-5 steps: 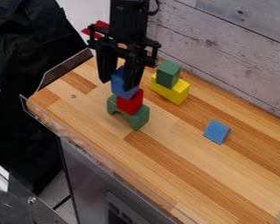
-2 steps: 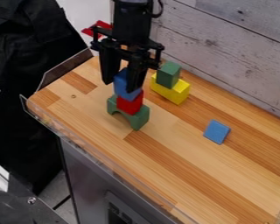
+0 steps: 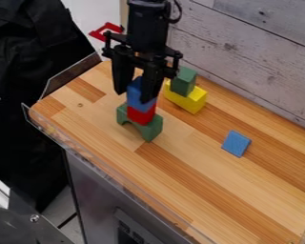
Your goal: Put the blue cube on red cube
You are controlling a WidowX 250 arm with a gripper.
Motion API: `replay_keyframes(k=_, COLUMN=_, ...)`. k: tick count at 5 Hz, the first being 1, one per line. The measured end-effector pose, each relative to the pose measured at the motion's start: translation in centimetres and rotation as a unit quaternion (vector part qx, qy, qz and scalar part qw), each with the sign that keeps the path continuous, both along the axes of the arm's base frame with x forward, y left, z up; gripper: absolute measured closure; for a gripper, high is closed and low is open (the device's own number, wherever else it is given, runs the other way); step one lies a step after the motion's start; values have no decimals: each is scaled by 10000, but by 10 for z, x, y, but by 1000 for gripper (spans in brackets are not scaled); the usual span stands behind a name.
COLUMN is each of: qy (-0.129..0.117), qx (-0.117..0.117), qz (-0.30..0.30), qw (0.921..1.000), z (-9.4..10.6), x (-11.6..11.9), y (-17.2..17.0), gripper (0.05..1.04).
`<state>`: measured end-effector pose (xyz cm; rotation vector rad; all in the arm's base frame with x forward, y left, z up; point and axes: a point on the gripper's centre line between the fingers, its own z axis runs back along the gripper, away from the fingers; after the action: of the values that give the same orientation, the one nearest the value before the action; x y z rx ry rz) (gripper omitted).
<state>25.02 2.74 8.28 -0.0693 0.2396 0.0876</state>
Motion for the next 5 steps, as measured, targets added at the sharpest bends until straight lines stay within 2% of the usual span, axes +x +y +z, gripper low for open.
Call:
replay_keyframes(k=1, qy=161, qx=31, qz=20, qw=9999, z=-5, x=-1, y=1, gripper=178)
replay_keyframes(k=2, qy=167, qx=-48, qz=85, qw=9998, z=-4, x=-1, y=-2, gripper=78)
replay_keyframes(k=3, qy=157, qx=-68, qz=169, qw=9997, z=-1, x=-1, y=1, gripper=83)
replay_keyframes(k=4, qy=-373, qx=-214, qz=290, qw=9987, z=33, x=6, y=0, gripper=83)
replay_keyframes(k=5, qy=-834, qx=-138, qz=280, qw=9960, z=68, x=9, y=2, gripper=83)
